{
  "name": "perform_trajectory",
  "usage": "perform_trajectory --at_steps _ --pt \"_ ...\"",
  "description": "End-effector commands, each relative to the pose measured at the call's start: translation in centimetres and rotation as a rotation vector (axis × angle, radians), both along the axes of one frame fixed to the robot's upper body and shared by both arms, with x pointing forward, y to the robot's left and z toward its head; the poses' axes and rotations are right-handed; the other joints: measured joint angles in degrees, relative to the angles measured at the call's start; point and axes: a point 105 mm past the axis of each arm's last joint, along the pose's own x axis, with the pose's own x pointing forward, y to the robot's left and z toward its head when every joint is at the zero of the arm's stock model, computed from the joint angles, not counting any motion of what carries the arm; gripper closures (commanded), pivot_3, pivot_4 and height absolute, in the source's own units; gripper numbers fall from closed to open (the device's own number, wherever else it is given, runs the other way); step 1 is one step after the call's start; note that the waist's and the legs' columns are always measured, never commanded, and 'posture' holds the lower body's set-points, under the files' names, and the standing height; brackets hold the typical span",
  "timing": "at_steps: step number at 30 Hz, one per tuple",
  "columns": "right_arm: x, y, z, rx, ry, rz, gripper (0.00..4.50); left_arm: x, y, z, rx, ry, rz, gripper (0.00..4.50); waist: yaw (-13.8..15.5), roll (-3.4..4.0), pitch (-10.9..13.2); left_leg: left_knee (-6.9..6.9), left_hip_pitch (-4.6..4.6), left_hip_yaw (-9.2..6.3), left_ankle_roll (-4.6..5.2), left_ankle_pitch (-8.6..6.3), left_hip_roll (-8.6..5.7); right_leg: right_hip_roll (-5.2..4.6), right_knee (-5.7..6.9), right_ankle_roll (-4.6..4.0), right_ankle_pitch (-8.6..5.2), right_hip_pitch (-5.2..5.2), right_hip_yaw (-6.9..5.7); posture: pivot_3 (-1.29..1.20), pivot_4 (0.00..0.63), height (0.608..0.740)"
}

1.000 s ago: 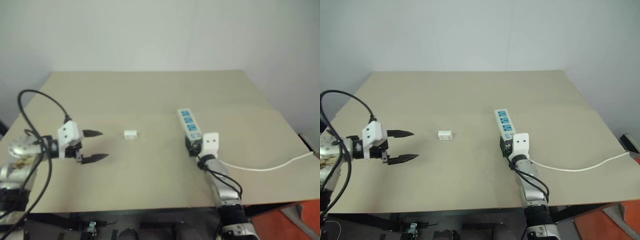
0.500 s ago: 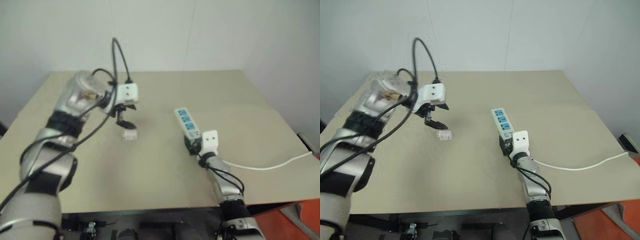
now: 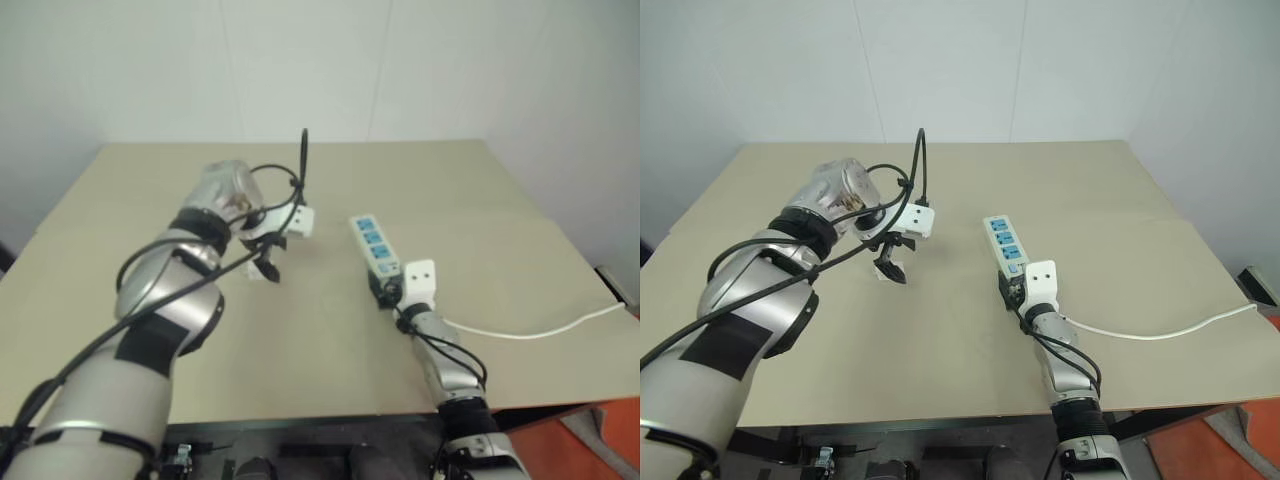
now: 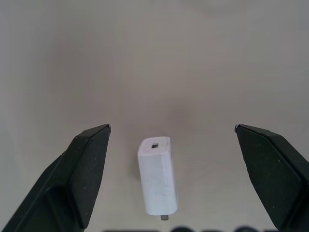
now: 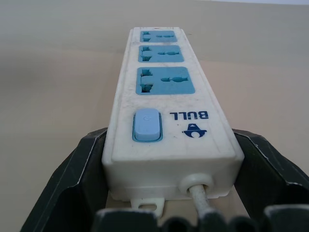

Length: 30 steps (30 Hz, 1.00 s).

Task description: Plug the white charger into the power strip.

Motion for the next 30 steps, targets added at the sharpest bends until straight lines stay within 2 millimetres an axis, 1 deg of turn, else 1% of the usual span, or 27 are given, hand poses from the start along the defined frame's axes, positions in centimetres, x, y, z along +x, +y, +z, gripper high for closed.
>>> perform_trajectory --at_steps 1,8,15,19,24,26,30 --pt "-0.3 0.2 -1.3 0.005 0.048 -0.007 1.11 0.6 -0.6 1.4 0.025 -0.064 0.001 0.00 0.0 0.00 0.0 0.01 0.00 0.00 0.00 0.00 0.00 0.00 0.00 0.01 0.00 0.00 0.00 0.00 0.150 0.740" --pt "-0.6 0.4 -1.3 0.012 0.046 -0.015 1.11 1.1 -0.2 0.1 0.097 -0.095 0.035 0.00 0.0 0.00 0.0 -0.01 -0.02 -0.02 0.00 0.00 0.00 0.01 -0.02 0.02 -0.01 0.00 -0.01 0.00 0.150 0.740" --pt "-0.9 0.7 -1.6 0.012 0.050 -0.015 1.11 1.4 -0.3 -0.6 0.096 -0.108 0.075 0.00 0.1 0.00 0.0 -0.01 -0.06 -0.05 0.00 0.00 0.00 0.00 -0.04 0.02 -0.01 -0.01 -0.04 0.00 0.150 0.740" --pt "-1.0 0.8 -1.6 0.011 0.049 -0.016 1.11 1.4 0.0 -1.1 0.163 -0.115 0.056 0.00 0.1 0.00 0.0 -0.02 -0.07 -0.05 0.00 0.00 0.00 0.00 -0.06 0.03 -0.02 -0.01 -0.04 0.00 0.150 0.740" --pt "-1.1 0.6 -1.7 0.014 0.052 -0.025 1.11 1.4 0.4 -1.2 0.193 -0.124 0.062 0.00 0.1 0.00 0.0 -0.03 -0.08 -0.06 0.00 0.00 0.00 0.00 -0.06 0.03 -0.02 -0.02 -0.05 0.00 0.150 0.740" --pt "-1.1 0.5 -1.7 0.016 0.054 -0.029 1.11 1.5 0.1 -1.1 0.166 -0.125 0.073 0.00 0.1 0.00 0.0 -0.03 -0.09 -0.07 0.00 0.00 -0.01 0.00 -0.07 0.04 -0.02 -0.02 -0.06 0.00 0.150 0.740" --pt "-1.1 0.5 -1.7 0.018 0.056 -0.032 1.11 1.4 0.1 -1.3 0.167 -0.119 0.070 0.00 0.1 0.00 0.0 -0.03 -0.12 -0.08 0.00 -0.01 -0.01 0.00 -0.08 0.04 -0.02 -0.02 -0.07 0.00 0.150 0.740"
